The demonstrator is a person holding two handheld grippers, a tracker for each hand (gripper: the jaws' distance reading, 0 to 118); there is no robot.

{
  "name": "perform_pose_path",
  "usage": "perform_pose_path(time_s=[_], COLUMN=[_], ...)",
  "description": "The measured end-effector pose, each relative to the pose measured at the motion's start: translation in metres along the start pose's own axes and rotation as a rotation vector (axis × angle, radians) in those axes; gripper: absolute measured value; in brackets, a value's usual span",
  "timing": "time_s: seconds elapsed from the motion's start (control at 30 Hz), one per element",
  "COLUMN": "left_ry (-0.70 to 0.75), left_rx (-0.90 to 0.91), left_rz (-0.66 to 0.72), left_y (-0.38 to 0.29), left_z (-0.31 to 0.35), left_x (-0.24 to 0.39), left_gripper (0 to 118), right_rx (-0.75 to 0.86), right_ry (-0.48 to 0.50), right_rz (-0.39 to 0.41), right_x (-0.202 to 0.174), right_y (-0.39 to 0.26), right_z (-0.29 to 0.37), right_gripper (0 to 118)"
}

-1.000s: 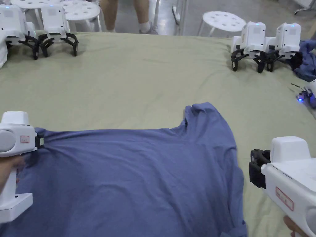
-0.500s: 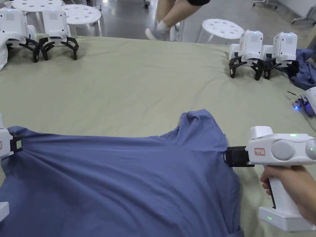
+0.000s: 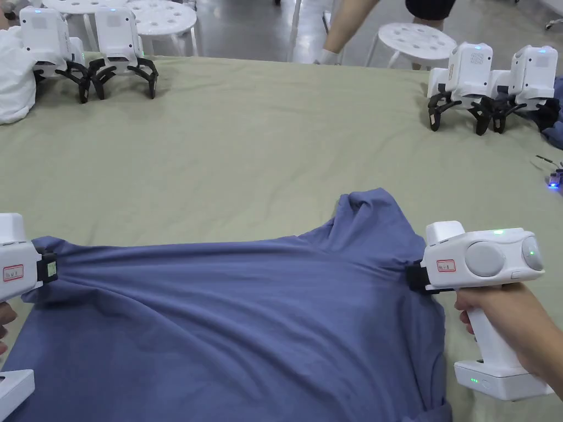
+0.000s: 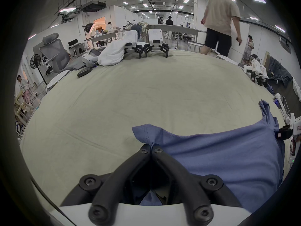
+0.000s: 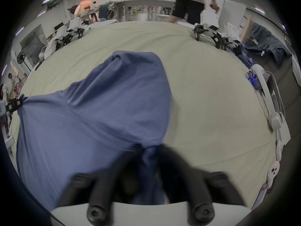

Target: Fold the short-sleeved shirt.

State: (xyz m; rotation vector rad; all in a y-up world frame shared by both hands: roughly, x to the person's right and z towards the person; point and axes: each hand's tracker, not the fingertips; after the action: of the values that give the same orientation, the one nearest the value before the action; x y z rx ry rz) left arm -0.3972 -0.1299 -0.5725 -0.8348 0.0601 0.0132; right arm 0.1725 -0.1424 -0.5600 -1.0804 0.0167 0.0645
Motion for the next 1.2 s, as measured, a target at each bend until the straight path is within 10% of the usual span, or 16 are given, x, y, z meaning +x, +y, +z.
perform_pose_path(time_s=[0.63,1.2], left_ry=[-0.015,-0.017], left_rx=[0.074,0.552], left_rz=[0.022,0.013], left_y=[-0.001,0.034], left_z=[0.077,0.306], left_x=[-0.014,-0.029], left_gripper=[0,0], right_rx=[0.162,0.647], right_ry=[0.028,0.081], right_rz=[-0.016,0.013], right_x=[0.009,0.008], right_y=[-0.015,-0.065], right_z=[0.100,0.392], right_gripper=[7,7])
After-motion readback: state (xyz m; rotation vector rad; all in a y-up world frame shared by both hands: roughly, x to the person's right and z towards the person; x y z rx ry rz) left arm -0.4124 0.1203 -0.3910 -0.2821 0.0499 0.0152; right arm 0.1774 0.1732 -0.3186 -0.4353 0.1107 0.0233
